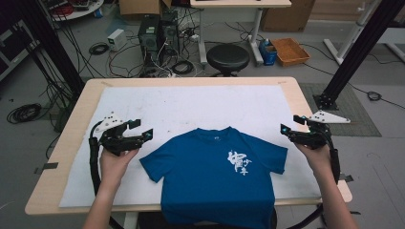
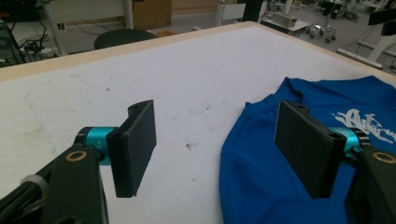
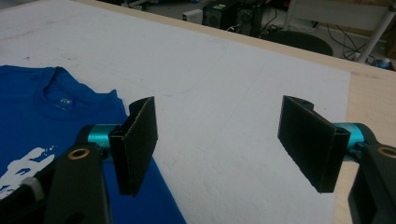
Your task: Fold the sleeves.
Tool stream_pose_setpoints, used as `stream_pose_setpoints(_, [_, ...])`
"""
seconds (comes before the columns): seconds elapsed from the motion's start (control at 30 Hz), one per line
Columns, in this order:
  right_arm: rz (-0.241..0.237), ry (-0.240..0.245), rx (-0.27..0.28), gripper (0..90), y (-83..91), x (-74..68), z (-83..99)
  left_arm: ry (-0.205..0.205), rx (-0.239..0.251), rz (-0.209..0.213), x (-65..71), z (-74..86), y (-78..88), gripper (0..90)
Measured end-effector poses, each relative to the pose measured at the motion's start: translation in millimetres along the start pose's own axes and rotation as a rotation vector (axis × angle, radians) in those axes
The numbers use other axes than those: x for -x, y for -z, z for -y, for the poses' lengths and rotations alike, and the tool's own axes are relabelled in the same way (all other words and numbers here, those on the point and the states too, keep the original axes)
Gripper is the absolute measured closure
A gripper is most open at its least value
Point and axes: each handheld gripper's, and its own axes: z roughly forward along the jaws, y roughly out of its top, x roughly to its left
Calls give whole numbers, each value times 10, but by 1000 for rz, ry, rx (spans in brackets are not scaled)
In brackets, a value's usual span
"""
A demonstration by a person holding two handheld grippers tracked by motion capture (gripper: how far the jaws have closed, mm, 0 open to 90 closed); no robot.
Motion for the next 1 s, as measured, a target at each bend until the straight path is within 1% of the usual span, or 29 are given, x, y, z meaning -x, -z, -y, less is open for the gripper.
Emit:
stream_pose_setpoints(0.03, [2,-5,-4,286,0,8,4,12,-14,19,-14,11,-3,324])
stream_pose_setpoints(0.07, [2,-5,-4,286,0,8,4,12,-14,19,-14,11,-3,355])
stream_pose_setpoints(0.1, [5,-10,-3,286,-1,23,6,13,-18,31,-21,18,-1,359])
stream_pose_setpoints(0.13, [5,-10,-3,286,-1,23,6,10,-22,30,-26,25,0,359])
stream_pose_setpoints(0.17, [5,-12,0,286,-3,28,7,-5,-35,20,-33,32,2,358])
stream_pose_setpoints(0.3, [10,-21,-9,286,-25,37,10,-8,-48,15,-32,59,3,348])
stream_pose_setpoints(0.37, [12,-19,-9,286,-36,43,10,-15,-53,13,-27,114,18,348])
stream_pose_setpoints(0.43, [14,-20,-8,286,-42,45,9,-31,-62,8,-30,149,30,350])
stream_pose_setpoints(0.47, [14,-18,-6,286,-45,47,8,-35,-67,13,-39,175,43,359])
stream_pose_setpoints(0.57, [17,-27,-13,286,-57,55,10,-17,-76,44,-83,242,81,414])
stream_pose_setpoints(0.63, [19,-25,-15,286,-66,64,13,12,-108,53,-116,292,95,457])
stream_pose_setpoints(0.67, [18,-28,-16,286,-69,66,14,35,-126,63,-129,321,97,480])
stream_pose_setpoints(0.7, [19,-31,-18,286,-69,66,14,56,-146,72,-139,350,101,483])
stream_pose_setpoints(0.73, [20,-32,-20,286,-68,66,15,56,-146,72,-139,350,101,492])
stream_pose_setpoints(0.77, [21,-33,-20,286,-65,66,15,92,-189,101,-138,396,128,501])
stream_pose_setpoints(0.8, [22,-29,-19,286,-58,70,16,100,-201,110,-127,417,150,501])
stream_pose_setpoints(0.83, [22,-29,-19,286,-58,70,16,100,-201,110,-127,417,150,502])
stream_pose_setpoints(0.87, [23,-33,-17,286,-52,68,15,106,-215,116,-104,449,179,502])
stream_pose_setpoints(0.9, [25,-36,-12,286,-45,71,14,107,-226,111,-67,504,211,501])
stream_pose_setpoints(0.93, [25,-36,-12,286,-45,71,14,107,-226,111,-67,504,211,506])
stream_pose_setpoints(0.97, [25,-37,-14,286,-48,69,14,105,-245,102,-48,534,218,515])
stream_pose_setpoints(1.0, [26,-34,-17,286,-51,66,14,96,-292,82,-11,586,212,545])
